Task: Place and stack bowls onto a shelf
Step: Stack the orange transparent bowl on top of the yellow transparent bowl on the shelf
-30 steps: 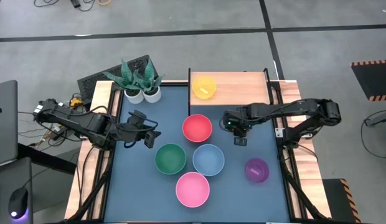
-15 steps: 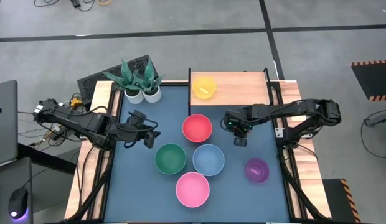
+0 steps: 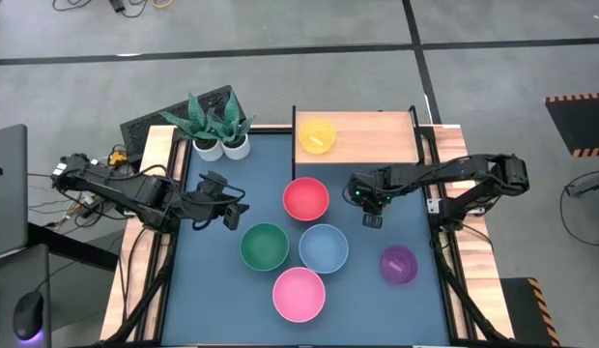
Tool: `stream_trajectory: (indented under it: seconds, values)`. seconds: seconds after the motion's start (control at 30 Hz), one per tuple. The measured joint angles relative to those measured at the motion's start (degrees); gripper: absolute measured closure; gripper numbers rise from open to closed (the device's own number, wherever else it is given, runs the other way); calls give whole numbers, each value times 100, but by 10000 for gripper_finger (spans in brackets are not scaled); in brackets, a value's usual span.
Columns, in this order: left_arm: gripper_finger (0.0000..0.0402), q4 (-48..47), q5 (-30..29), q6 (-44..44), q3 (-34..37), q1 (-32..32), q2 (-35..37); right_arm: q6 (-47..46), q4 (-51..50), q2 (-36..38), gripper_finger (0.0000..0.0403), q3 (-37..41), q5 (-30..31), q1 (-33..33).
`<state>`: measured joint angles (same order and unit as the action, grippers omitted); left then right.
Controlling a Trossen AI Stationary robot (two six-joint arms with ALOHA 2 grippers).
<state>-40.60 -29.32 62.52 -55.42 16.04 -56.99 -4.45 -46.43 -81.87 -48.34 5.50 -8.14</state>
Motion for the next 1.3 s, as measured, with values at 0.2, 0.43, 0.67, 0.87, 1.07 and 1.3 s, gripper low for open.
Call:
stream_trajectory:
  seconds: [0.2, 0.43, 0.67, 0.87, 1.07, 1.3]
  values:
    - [193, 0, 0, 15, 0, -1, 0, -128, 21, 17, 267, 28, 2, 0]
    - [193, 0, 0, 24, 0, -1, 0, -157, 23, 17, 269, 28, -84, 2]
    - [193, -2, 0, 24, 0, -1, -2, -152, 10, 20, 332, 28, -96, 1]
    - [193, -4, 0, 24, 0, -1, -2, -155, 6, 28, 383, 24, -128, -20]
    - [193, -95, 0, 24, 0, -1, -2, -203, -145, 26, 383, -163, -194, 31]
    - [193, -96, 0, 24, 2, -1, -2, -317, -242, 26, 373, -690, -475, 107]
